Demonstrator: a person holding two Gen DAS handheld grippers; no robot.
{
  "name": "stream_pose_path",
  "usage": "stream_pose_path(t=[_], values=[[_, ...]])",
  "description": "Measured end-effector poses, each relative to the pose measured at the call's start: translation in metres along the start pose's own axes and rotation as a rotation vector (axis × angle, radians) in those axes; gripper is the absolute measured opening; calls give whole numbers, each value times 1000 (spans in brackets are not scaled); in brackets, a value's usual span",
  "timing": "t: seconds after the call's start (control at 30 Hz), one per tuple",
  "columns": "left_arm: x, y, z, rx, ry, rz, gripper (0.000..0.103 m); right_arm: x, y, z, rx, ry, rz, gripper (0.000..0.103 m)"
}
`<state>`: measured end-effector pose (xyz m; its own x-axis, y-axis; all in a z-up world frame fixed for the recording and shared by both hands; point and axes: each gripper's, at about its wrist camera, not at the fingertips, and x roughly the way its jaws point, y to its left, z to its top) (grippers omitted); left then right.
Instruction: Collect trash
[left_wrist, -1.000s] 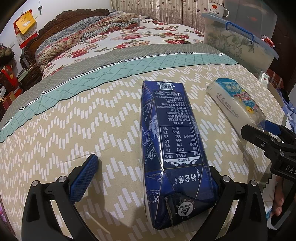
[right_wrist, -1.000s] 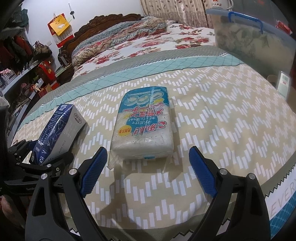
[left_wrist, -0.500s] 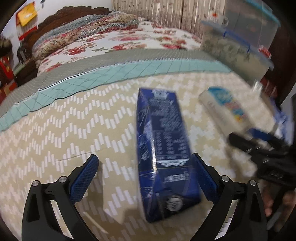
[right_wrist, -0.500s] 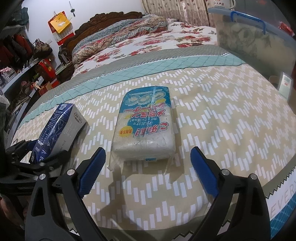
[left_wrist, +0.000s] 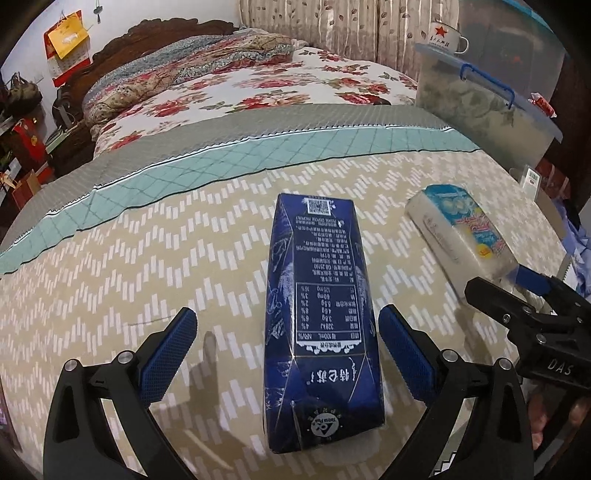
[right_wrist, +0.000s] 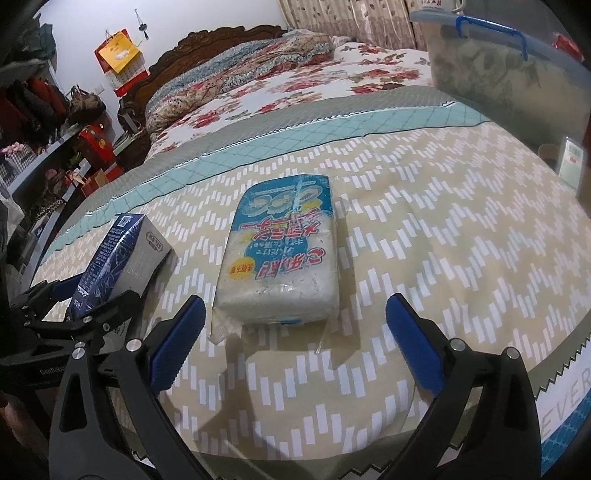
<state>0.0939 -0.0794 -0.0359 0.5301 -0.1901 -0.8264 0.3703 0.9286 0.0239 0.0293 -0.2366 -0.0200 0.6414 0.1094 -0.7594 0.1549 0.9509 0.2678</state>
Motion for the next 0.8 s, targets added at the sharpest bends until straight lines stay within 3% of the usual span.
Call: stream_pose_path(t=[0.8], values=[[12,-2,-11,11,33,-2,94,-2,3,-4,-7,13,-19,100]])
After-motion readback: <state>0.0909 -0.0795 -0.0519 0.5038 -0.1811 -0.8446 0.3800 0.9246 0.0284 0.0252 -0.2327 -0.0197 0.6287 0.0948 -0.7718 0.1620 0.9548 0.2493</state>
